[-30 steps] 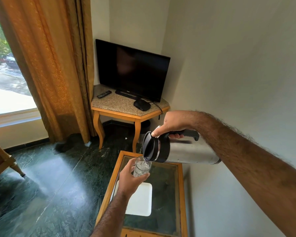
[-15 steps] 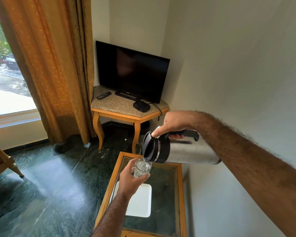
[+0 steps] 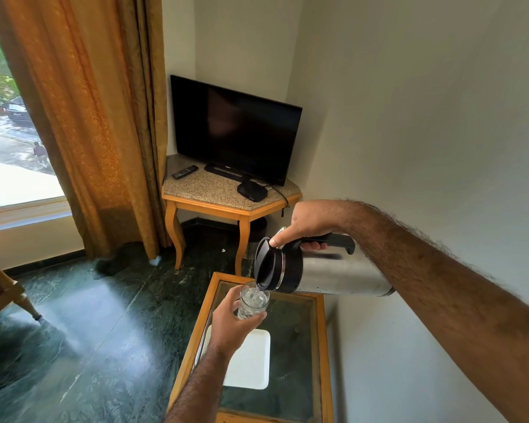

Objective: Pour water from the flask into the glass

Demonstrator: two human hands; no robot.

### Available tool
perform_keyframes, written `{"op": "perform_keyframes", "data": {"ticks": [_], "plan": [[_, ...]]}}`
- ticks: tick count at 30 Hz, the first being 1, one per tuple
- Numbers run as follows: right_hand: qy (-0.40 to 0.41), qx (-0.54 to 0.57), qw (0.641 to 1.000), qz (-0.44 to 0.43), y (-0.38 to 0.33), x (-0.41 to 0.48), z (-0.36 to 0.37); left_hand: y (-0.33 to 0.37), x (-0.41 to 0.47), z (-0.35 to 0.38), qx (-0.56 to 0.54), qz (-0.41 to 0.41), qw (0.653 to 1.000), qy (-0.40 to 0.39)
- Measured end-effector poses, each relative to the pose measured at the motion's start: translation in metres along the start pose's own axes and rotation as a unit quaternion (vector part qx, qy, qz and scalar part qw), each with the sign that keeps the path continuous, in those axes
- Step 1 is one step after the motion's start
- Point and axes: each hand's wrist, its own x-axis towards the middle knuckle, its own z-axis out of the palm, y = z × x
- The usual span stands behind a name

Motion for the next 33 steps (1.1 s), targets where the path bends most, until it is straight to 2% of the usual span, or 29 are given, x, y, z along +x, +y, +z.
{"op": "perform_keyframes", "data": {"ticks": [20,33], "plan": [[0.005,0.006,1.000,-0.001,-0.001,0.000,0.001,-0.002,0.000,-0.003,-0.013,-0.004,1.000,0.001],[0.017,0.065,0.998,-0.019,0.029,0.001,0.016,-0.001,0.000,-0.007,-0.045,-0.001,0.999,-0.008]]}}
